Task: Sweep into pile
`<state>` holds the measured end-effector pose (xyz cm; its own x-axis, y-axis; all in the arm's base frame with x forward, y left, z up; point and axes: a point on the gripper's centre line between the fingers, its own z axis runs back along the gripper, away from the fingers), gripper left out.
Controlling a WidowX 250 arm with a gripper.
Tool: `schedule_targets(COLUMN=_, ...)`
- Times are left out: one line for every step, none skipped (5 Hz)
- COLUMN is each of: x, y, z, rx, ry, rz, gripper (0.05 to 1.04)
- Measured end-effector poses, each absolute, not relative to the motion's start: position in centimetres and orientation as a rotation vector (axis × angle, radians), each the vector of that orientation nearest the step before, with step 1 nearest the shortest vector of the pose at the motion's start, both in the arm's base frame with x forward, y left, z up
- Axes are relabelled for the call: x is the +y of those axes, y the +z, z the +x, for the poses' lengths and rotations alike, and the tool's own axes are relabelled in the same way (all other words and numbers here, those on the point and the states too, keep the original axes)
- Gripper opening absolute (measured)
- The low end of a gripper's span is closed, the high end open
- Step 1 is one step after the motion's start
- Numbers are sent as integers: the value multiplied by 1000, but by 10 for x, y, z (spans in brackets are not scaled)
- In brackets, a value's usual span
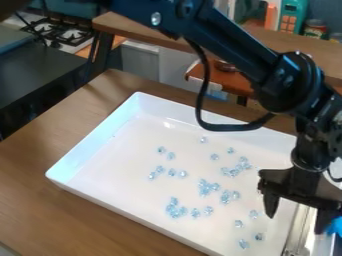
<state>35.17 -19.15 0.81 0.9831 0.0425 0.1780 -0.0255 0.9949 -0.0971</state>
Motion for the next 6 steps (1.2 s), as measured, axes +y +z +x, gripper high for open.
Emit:
schedule_targets(x=-194, y=5, z=356, rx=-180, ry=41, rz=-93, gripper=1001)
schedule_targets(x=-198, y=-9, z=354, rx=-167, ry=31, rz=-66, gripper=970)
schedule_targets(x=-201, y=-17, z=351, rx=-164, ry=15, rz=-48, gripper=693)
schedule_targets(x=-203, y=-17, z=352, rx=-176, ry=8, rz=-55, gripper=403)
schedule_targets(x=-203, y=-17, z=350, rx=-186, ry=-11, rz=-66, gripper=382)
schedule_targets(x=-190, y=-18, z=343, rx=-167, ry=-1, rz=-70, gripper=382)
